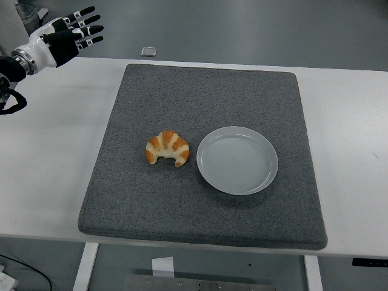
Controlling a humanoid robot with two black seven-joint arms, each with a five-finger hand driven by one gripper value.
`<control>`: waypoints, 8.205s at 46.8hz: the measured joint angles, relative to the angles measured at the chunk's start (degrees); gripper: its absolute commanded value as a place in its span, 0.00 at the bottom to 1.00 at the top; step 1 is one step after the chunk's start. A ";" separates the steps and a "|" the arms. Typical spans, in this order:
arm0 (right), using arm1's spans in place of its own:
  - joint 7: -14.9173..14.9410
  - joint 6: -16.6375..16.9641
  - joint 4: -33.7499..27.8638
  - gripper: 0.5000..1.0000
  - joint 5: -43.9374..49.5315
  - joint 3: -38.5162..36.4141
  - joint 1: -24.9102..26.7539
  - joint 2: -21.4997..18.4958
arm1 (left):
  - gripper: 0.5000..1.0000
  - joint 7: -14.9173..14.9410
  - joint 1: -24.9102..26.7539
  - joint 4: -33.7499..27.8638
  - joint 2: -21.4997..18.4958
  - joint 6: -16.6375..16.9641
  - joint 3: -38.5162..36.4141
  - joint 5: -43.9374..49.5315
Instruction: Place the bread on the plate
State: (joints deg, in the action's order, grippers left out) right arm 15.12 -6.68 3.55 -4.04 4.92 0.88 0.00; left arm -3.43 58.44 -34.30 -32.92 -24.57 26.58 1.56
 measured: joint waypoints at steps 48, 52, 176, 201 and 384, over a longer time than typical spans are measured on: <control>0.00 0.01 -0.02 0.86 0.00 0.00 0.00 0.00 | 0.92 -1.14 4.53 -45.21 -12.38 22.00 -10.22 -46.67; 0.00 0.01 -0.03 0.86 0.00 0.00 0.01 0.00 | 0.92 -1.10 4.77 -46.88 -12.79 22.51 -12.17 -49.95; 0.00 0.00 -0.02 0.86 0.00 0.00 0.00 0.00 | 0.89 -0.97 3.57 -41.81 -1.18 36.53 -31.67 -70.29; 0.00 0.01 0.00 0.86 0.00 0.00 0.00 0.00 | 0.41 -1.08 3.17 -41.89 -1.18 36.27 -31.68 -73.98; 0.00 0.01 -0.02 0.86 0.00 0.07 0.00 0.00 | 0.00 -3.59 8.13 -27.56 21.60 23.78 -26.13 -79.79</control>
State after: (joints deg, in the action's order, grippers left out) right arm 15.12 -6.67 3.53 -4.04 4.99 0.88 0.00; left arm -7.02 66.57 -61.86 -11.32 -0.80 0.45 -78.23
